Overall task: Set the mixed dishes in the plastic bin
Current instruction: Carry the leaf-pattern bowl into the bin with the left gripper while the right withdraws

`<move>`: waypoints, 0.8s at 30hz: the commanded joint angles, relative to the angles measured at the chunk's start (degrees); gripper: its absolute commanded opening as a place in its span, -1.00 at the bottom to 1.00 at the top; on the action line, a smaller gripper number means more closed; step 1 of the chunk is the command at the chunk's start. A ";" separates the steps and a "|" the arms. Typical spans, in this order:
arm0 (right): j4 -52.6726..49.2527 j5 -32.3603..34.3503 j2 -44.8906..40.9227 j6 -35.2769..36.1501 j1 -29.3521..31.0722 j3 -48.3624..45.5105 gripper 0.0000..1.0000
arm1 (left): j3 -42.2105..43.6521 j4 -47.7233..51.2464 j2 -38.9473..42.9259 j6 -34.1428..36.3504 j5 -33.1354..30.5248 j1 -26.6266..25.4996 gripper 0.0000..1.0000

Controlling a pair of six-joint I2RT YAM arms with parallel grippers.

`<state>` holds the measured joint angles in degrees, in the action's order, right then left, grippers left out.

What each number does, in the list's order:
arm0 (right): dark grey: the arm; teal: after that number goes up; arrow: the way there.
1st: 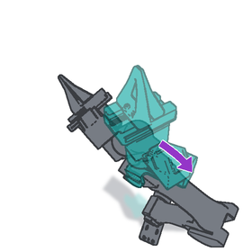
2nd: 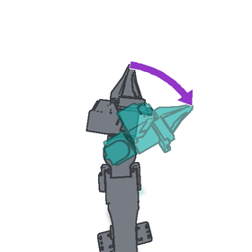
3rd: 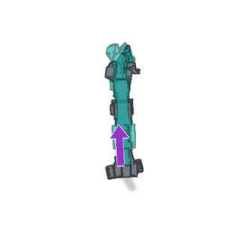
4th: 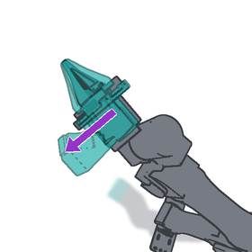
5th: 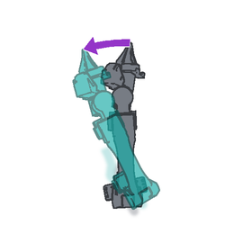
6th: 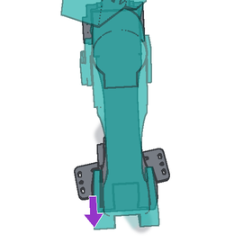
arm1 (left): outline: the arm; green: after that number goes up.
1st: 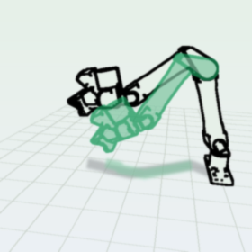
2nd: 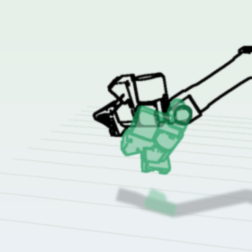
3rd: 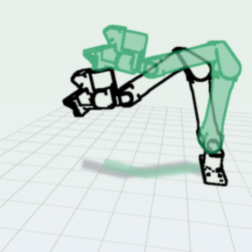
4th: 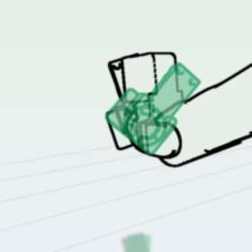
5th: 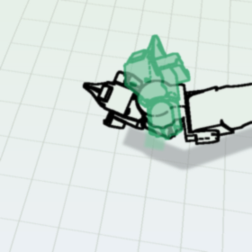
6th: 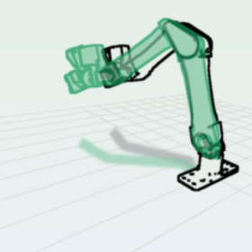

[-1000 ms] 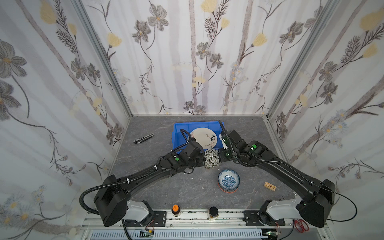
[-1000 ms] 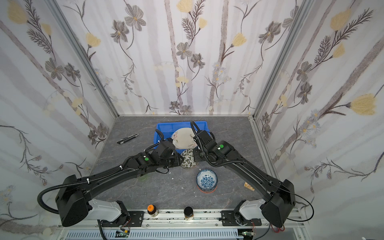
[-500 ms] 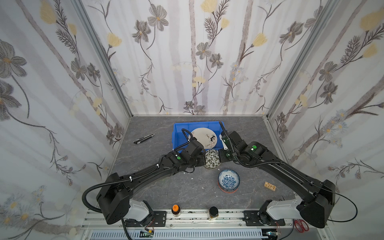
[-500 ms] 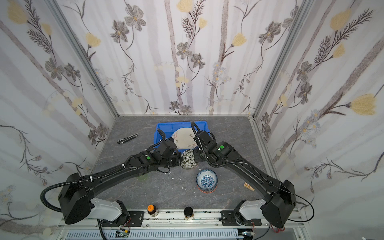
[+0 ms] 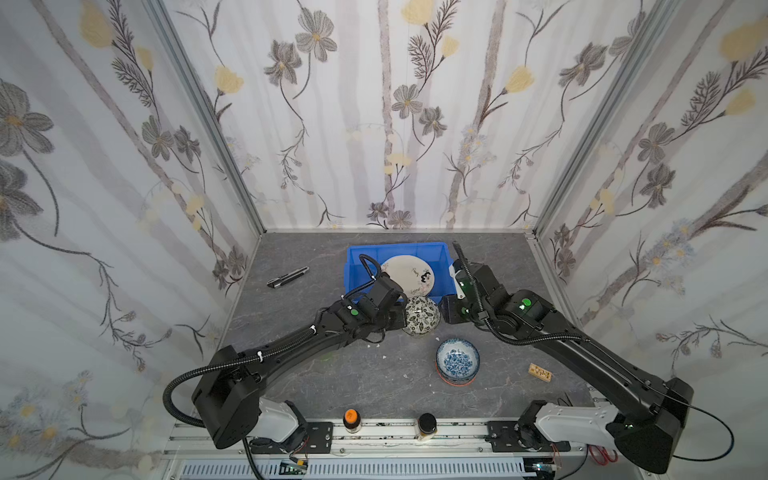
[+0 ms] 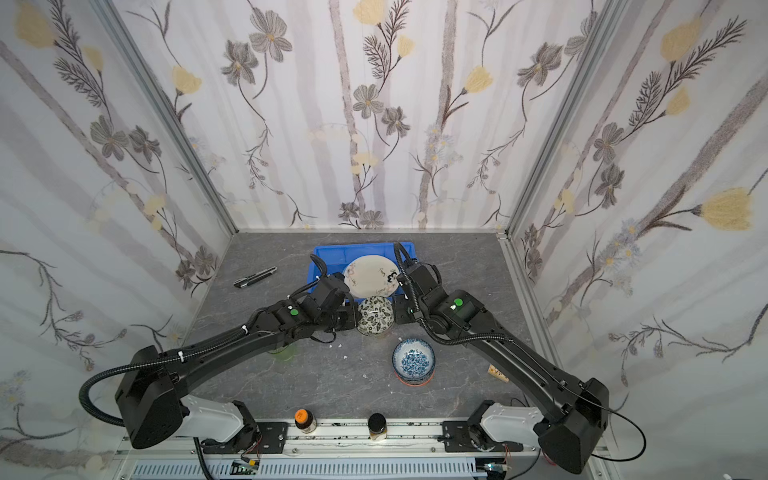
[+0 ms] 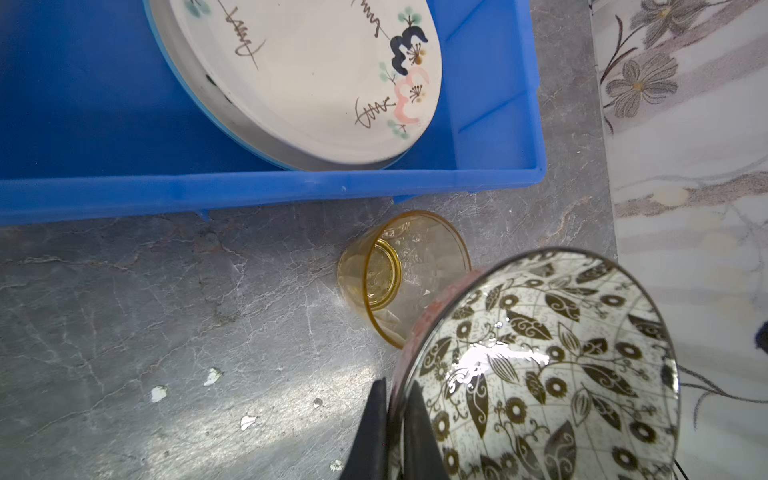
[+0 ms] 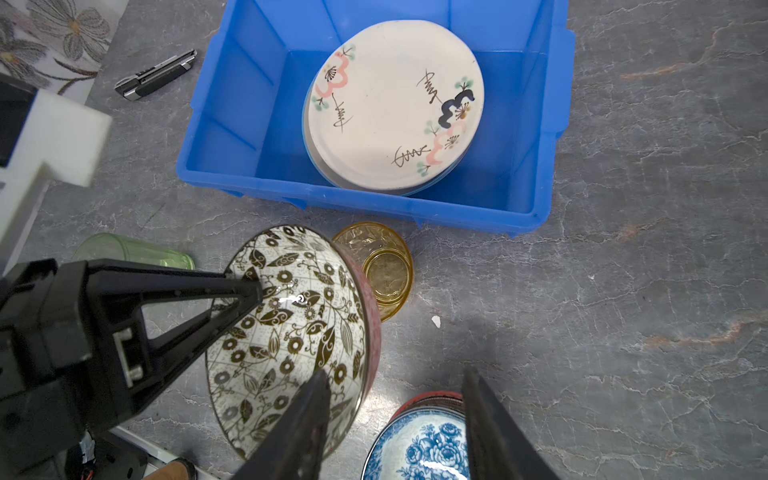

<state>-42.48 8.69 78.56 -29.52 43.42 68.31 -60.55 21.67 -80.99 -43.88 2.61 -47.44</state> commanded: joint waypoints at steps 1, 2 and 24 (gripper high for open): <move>3.39 1.98 -1.74 -0.80 -0.08 -0.87 0.16 | -1.55 -1.47 -0.13 1.28 0.00 0.76 -1.00; 3.55 2.25 -2.52 -0.96 -0.17 -1.33 0.20 | -2.12 -1.38 -0.43 1.86 0.02 1.07 -1.00; 6.10 0.93 -24.42 -10.39 -1.58 -19.52 0.99 | -33.72 2.83 -28.44 16.33 -4.73 14.27 -1.00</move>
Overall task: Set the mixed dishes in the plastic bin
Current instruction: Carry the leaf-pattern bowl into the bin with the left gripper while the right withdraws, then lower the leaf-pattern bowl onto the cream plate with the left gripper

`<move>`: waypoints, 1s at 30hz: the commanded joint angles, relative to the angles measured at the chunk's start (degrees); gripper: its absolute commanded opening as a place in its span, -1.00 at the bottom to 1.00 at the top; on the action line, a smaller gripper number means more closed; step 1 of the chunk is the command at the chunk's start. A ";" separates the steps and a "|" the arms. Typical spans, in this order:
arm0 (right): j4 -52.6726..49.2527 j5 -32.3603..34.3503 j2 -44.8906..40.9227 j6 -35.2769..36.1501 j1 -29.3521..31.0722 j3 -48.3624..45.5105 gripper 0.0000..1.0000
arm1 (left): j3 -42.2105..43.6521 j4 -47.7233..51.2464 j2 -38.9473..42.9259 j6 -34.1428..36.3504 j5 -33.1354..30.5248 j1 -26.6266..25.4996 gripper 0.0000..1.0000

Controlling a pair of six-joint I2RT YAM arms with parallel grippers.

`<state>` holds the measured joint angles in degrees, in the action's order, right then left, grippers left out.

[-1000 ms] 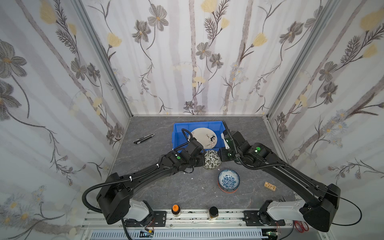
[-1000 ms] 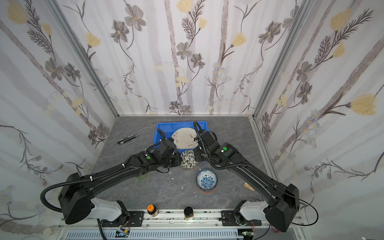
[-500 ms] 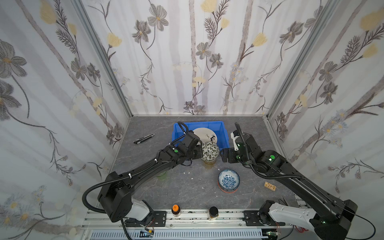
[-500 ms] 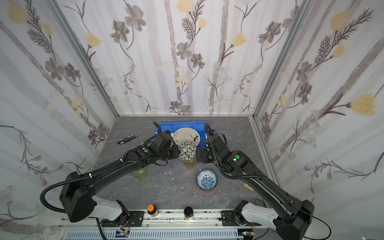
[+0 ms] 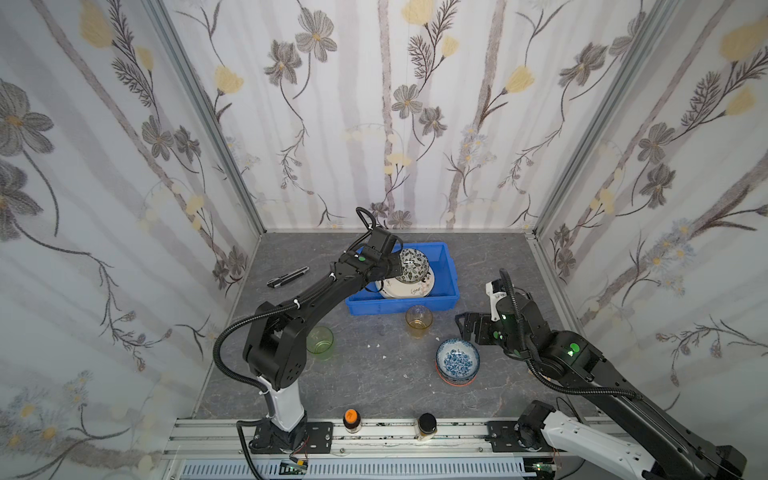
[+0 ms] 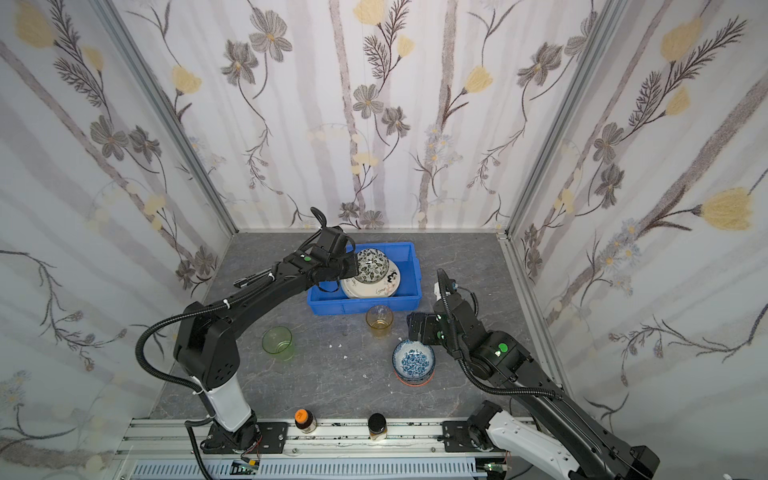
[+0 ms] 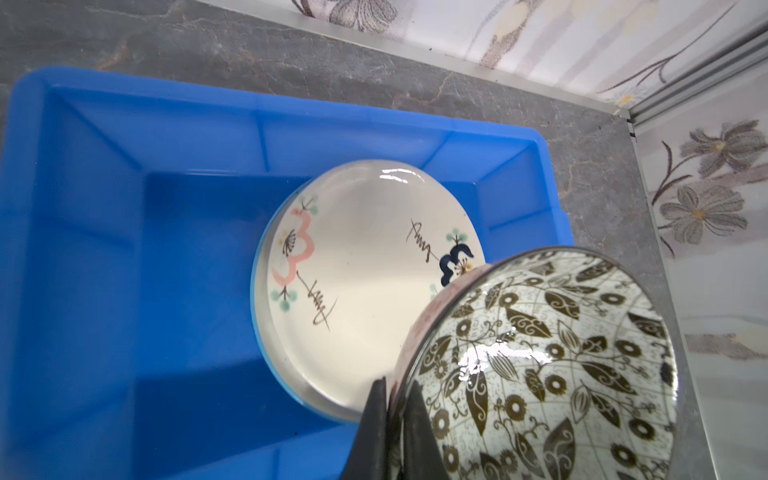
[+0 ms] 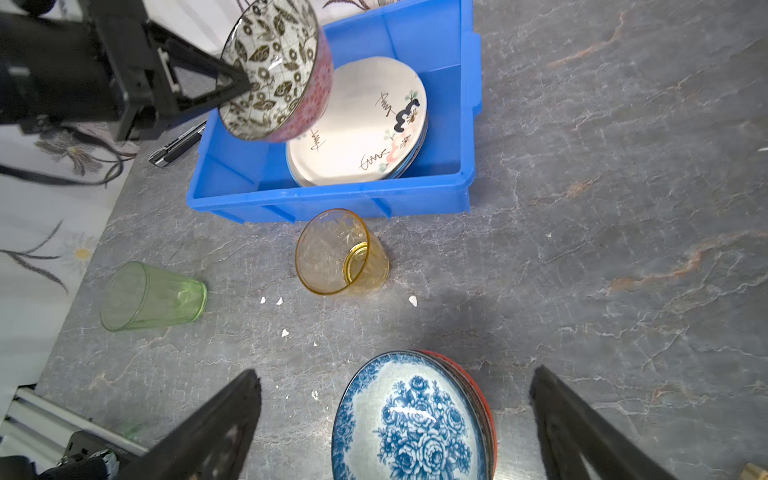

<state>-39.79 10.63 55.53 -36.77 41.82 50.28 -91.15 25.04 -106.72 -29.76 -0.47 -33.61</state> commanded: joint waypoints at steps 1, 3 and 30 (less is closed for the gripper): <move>3.40 -1.14 -2.22 -3.77 0.04 -2.37 0.99 | -5.06 -0.27 -4.57 2.31 -1.77 0.67 -1.00; 3.23 -1.32 -3.81 -4.70 0.03 -3.91 0.99 | -7.56 0.00 -7.69 2.25 -1.74 0.95 -1.00; -0.24 0.02 -11.26 -11.52 -0.02 -11.53 0.99 | -17.54 0.81 -21.86 0.88 -2.39 3.90 -1.00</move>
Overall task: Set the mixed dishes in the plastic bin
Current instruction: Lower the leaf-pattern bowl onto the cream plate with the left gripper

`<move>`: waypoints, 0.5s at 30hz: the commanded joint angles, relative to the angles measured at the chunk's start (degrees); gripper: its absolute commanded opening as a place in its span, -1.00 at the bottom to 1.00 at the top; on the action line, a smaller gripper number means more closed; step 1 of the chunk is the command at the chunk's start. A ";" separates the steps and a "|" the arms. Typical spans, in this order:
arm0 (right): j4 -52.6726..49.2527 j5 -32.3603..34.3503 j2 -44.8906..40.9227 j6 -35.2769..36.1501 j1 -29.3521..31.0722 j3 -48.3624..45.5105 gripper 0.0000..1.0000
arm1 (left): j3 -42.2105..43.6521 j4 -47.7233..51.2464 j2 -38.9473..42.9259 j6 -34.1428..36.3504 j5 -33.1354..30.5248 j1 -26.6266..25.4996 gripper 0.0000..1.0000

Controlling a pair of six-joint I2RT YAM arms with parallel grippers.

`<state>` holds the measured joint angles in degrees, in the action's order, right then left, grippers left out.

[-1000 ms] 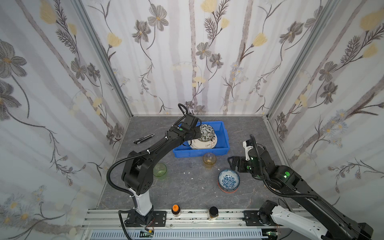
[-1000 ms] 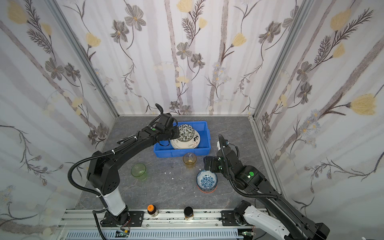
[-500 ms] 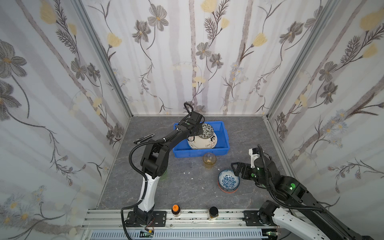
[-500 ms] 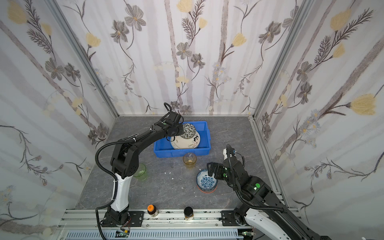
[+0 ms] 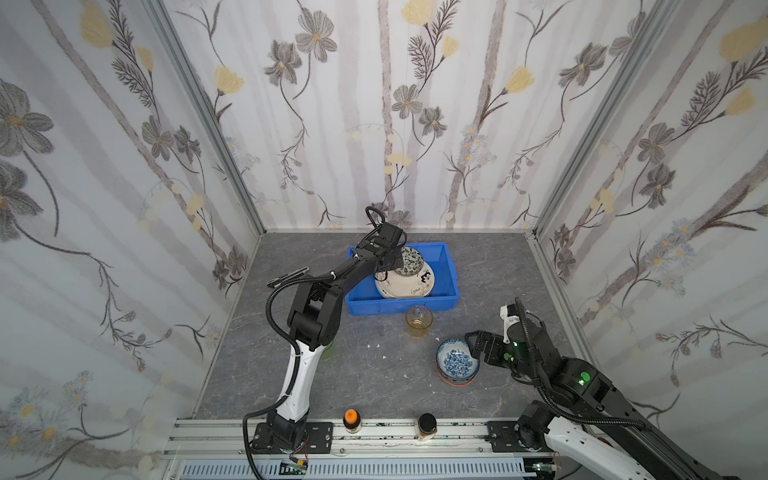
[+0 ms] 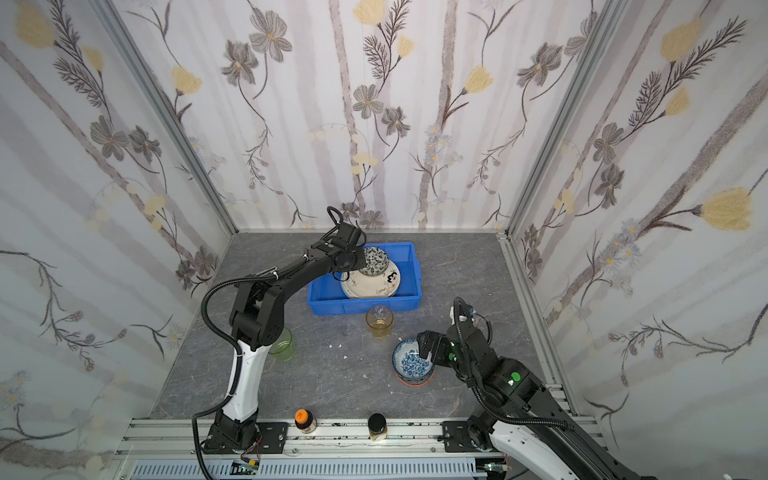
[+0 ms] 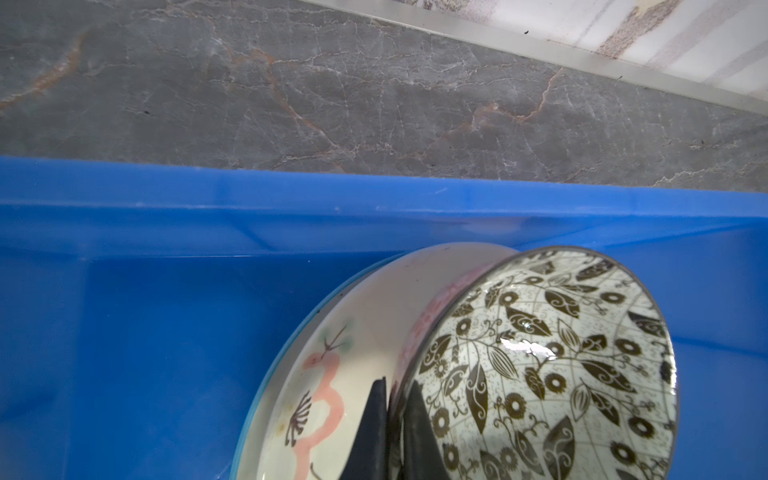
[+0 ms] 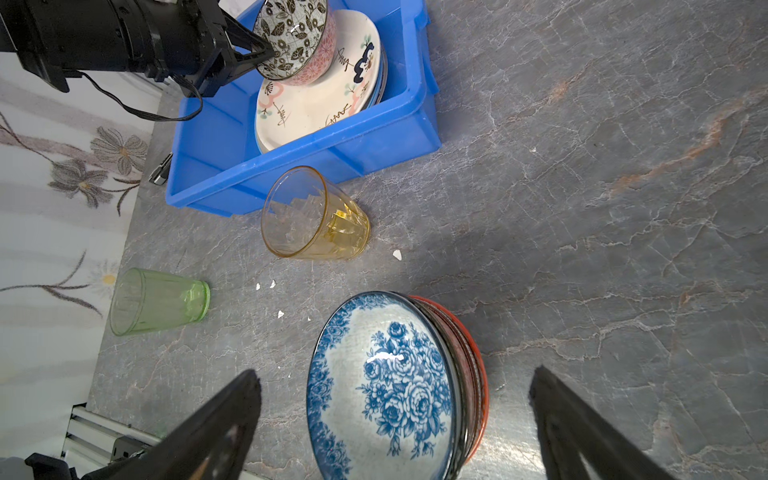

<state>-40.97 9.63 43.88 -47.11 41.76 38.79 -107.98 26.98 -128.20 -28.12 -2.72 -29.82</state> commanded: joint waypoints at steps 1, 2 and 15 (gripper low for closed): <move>0.74 1.00 0.65 -1.18 0.01 -0.03 0.98 | -0.66 -1.12 -0.47 -0.73 -0.09 0.11 -1.00; 0.42 1.00 0.96 -1.22 0.03 0.07 0.97 | -0.67 -1.14 -0.56 -0.73 0.00 0.20 -1.00; -1.50 -0.49 5.34 -1.27 -0.01 0.33 0.75 | -0.22 -1.09 -0.99 -0.53 0.26 0.34 -0.59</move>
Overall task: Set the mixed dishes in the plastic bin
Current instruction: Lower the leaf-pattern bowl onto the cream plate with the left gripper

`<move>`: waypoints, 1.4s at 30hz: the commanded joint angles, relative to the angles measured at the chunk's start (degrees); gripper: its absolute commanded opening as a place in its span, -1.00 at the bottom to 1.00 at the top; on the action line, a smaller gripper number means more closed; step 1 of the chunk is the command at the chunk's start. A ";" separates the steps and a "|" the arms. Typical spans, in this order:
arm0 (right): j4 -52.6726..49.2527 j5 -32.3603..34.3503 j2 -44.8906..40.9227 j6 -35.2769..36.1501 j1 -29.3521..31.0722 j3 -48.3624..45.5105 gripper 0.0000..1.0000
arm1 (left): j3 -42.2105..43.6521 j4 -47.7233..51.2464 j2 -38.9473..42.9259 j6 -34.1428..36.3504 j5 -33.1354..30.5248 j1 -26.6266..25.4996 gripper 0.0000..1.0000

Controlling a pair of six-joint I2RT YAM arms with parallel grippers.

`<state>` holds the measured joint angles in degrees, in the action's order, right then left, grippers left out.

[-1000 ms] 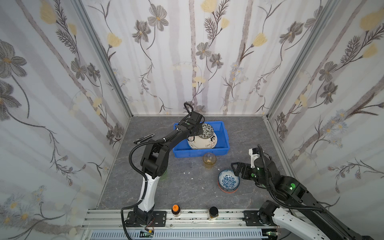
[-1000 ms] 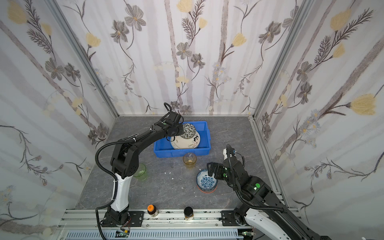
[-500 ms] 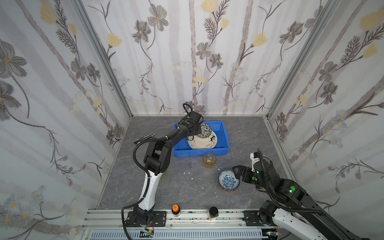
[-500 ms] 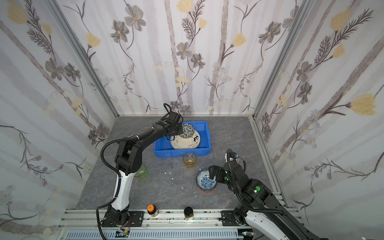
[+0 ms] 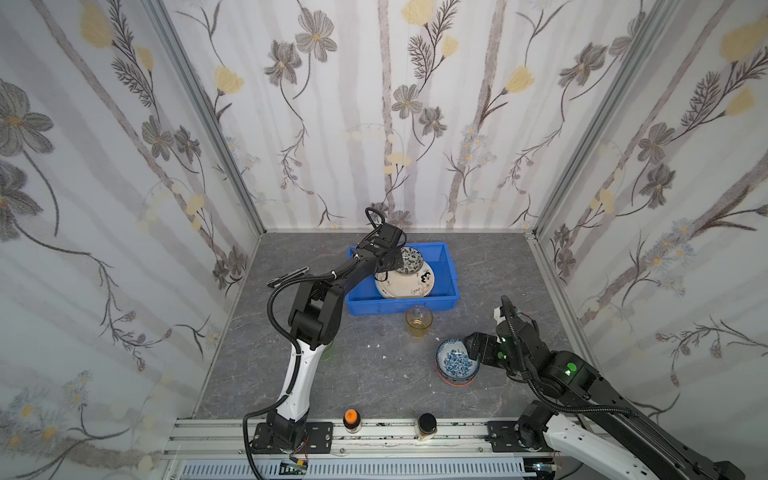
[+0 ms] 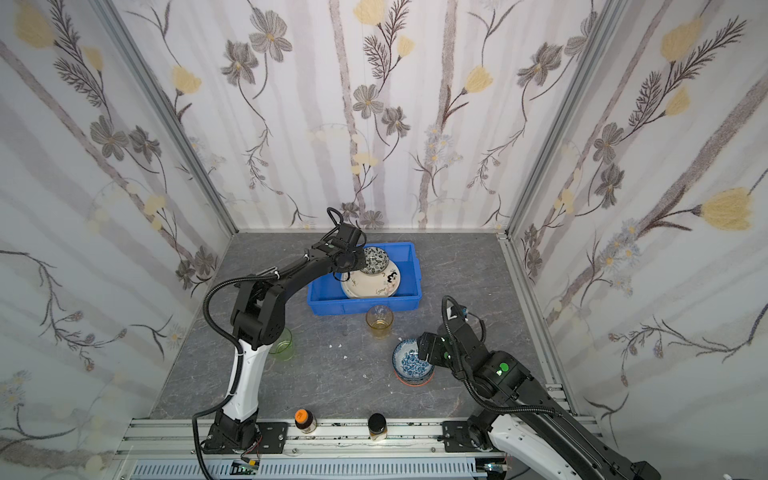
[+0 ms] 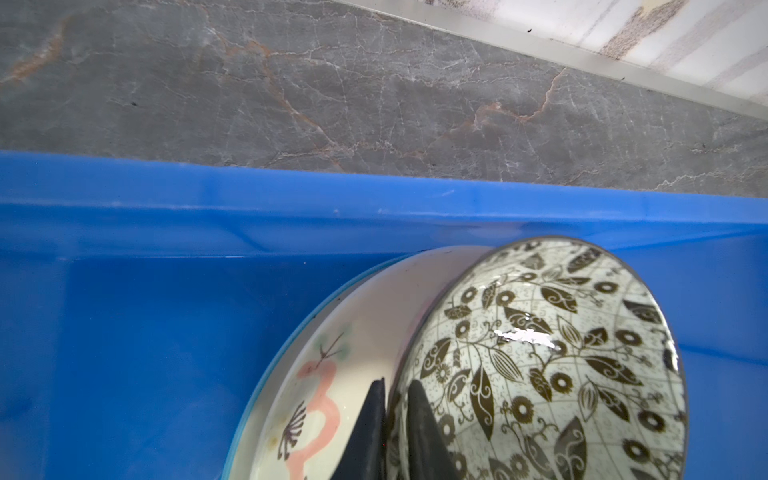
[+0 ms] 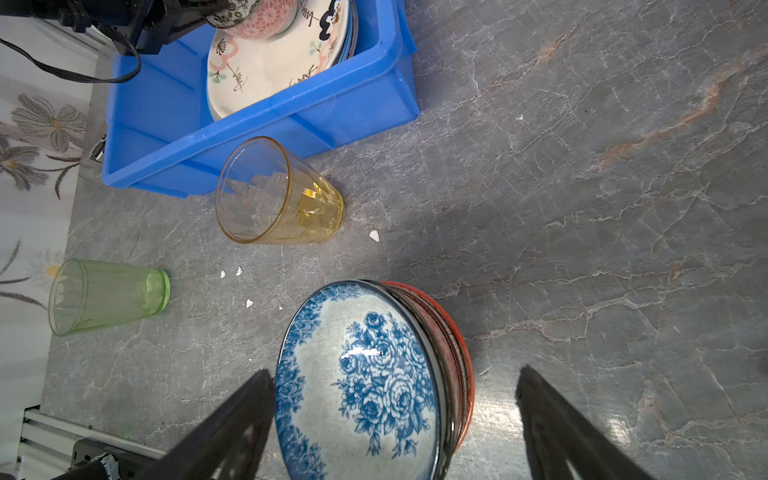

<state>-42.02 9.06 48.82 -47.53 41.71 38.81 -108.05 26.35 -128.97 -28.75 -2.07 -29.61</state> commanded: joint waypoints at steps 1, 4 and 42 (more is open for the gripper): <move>-0.64 0.09 0.55 -0.88 0.04 0.27 0.73 | -0.19 -0.51 -0.23 0.27 -0.31 0.09 -0.52; -1.71 0.15 1.16 -1.08 0.04 0.54 0.63 | -0.06 -0.49 -0.06 0.32 -0.01 0.12 -0.39; -10.39 1.94 15.01 -1.78 3.54 7.01 -0.47 | 13.72 -0.32 19.68 -0.33 5.62 -0.72 1.00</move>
<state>-51.29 8.99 63.59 -47.86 44.97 45.23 -94.87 26.41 -110.08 -28.97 3.29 -30.28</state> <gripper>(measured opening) 0.269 0.997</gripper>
